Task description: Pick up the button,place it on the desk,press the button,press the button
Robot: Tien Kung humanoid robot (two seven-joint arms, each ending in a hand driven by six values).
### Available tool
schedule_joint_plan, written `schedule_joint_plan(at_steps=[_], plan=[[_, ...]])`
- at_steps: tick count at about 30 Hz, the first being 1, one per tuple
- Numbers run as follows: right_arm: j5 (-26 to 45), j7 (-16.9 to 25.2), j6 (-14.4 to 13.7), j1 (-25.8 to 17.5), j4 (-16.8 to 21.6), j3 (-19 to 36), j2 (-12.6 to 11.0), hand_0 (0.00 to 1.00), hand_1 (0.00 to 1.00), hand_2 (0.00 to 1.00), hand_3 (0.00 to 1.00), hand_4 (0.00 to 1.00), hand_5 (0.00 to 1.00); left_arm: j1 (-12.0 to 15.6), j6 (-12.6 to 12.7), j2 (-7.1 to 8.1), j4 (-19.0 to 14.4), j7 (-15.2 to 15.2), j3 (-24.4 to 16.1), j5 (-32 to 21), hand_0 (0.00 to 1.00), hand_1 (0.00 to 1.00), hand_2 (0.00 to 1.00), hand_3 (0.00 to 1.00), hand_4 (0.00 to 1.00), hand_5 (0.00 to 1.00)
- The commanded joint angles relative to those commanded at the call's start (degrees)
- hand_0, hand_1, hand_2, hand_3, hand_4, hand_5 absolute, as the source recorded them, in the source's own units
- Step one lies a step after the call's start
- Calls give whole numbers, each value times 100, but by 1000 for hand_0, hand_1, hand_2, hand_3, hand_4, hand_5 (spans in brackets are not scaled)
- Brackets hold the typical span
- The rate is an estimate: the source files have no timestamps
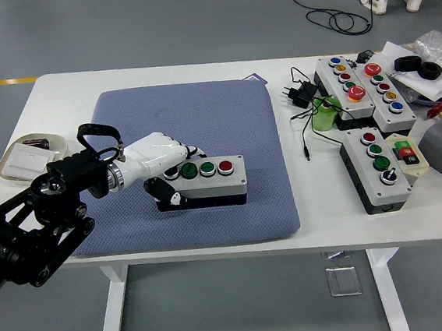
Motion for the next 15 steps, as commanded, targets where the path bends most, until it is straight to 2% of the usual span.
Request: schedule_joint_plan(at_steps=[2,7,8,13,14,15], plan=[[-48,-5,17,3,0,11,-3,641,444,621,559,311,216,5,-69,0,-22,28,8,0,515,655,783,931,904,420],[-52,-10,22,6,0,-6,-2,641,444,621,559,311,216,24,-322,-1,-14,74,-21,0,515,655,783,931,904,420],[-51,-10,22,7,0,-9,-2,640,444,621,560,311,215,30,-363,7,-28,97,-29,0,543,689,816,977,899,424],[-55,-13,36,24,0,-41,-5,640,444,621,560,311,215,38,-503,25,-47,167,-83,0,543,689,816,977,899,424],[-55,-13,36,26,0,-44,-5,641,445,621,560,310,215,40,-524,30,-57,176,-95,0,576,728,851,998,961,534],[-55,-12,36,29,0,-48,-6,641,445,621,560,310,215,44,-550,38,-72,187,-111,0,576,728,851,998,961,534]])
